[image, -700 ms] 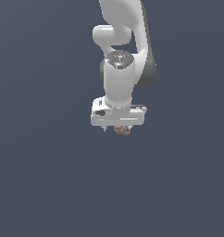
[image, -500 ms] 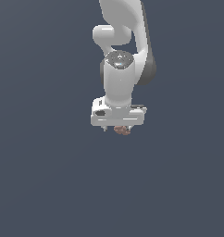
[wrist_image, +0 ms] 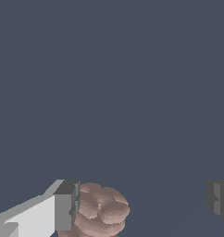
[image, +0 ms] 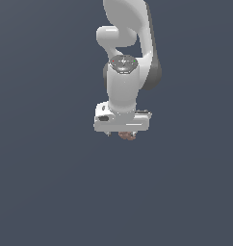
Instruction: Pick up the object and move it to a goal position.
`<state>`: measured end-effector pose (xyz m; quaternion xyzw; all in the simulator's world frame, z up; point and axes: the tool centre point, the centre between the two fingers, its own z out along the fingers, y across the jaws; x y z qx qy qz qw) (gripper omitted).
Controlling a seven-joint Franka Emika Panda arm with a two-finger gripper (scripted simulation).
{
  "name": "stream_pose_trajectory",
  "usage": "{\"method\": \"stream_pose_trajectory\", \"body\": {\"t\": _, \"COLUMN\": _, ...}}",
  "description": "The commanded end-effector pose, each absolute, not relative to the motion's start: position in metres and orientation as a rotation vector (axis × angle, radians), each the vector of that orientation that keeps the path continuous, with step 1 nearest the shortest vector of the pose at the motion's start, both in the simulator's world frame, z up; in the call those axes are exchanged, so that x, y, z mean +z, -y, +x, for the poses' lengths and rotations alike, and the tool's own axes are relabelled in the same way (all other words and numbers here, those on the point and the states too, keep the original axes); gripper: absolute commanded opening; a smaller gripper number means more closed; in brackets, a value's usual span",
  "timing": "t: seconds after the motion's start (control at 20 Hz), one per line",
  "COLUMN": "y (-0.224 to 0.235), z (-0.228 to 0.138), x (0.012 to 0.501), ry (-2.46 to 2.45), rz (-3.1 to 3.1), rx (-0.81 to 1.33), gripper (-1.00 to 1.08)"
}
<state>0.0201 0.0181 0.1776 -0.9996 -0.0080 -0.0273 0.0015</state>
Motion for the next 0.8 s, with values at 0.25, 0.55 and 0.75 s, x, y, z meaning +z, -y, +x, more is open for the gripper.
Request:
{"method": "stream_pose_trajectory", "body": {"t": 0.25, "y": -0.02, "z": 0.017, "x": 0.176, "ry": 0.094, "rz": -3.137, "rx": -0.083, "gripper": 1.0}}
{"method": "stream_pose_trajectory", "body": {"t": 0.55, "y": -0.023, "z": 0.011, "x": 0.172, "ry": 0.241, "rz": -3.131, "rx": -0.076, "gripper": 1.0}}
{"method": "stream_pose_trajectory", "body": {"t": 0.75, "y": -0.025, "z": 0.004, "x": 0.168, "ry": 0.383, "rz": -3.119, "rx": -0.069, "gripper": 1.0}}
